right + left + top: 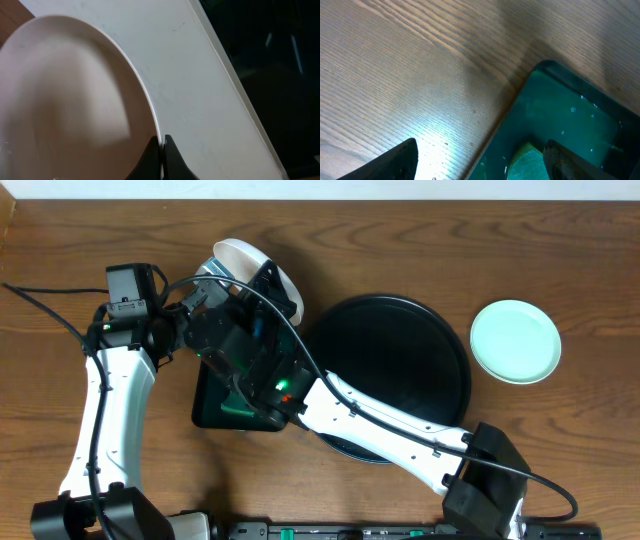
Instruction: Clean dirty plates on tray and stack at the side
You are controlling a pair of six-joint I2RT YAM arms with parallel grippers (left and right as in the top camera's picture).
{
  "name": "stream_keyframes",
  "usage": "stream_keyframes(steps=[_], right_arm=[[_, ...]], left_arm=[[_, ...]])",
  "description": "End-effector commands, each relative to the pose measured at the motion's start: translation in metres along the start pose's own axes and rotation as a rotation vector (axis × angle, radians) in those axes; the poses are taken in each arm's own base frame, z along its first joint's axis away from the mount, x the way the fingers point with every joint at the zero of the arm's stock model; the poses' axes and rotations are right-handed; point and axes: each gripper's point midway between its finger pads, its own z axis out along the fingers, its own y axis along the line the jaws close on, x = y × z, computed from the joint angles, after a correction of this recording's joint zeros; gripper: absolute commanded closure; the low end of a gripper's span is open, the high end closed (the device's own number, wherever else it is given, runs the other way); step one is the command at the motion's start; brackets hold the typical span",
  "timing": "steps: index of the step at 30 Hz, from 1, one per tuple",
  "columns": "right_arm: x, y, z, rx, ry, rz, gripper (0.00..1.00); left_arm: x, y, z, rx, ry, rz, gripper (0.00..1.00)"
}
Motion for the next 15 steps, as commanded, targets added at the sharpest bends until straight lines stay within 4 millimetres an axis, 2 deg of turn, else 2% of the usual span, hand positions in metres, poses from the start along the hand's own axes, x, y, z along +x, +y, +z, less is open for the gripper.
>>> stream_keyframes(steps=[1, 3, 7, 10, 15], right_arm=[[-0.0045, -0.0185, -0.0042, 0.029, 0.000, 0.034, 0.99], [-0.0044, -0.0178, -0.0037, 0.027, -0.001, 0.071, 0.99], [-0.0055, -0.0152, -0.0045, 0.017, -0.007, 0.028, 0.99], [-0.0051, -0.0148, -0.0035, 0.014, -0.007, 0.082, 0.99], [-0.0020, -0.0175, -0.0031, 0.031, 0.008, 0.052, 0.99]], left_arm=[[-0.0067, 0.0013, -0.0045, -0.004, -0.021, -0.014, 0.19], [-0.0067, 0.0013, -0.0046, -0.004, -0.021, -0.014, 0.20], [-0.0067, 0.0013, -0.0045, -0.004, -0.021, -0.014, 0.20], [-0.0067, 0.0013, -0.0046, -0.004, -0.021, -0.014, 0.20], [-0.0067, 0.0013, -0.0045, -0.004, -0.021, -0.014, 0.20]])
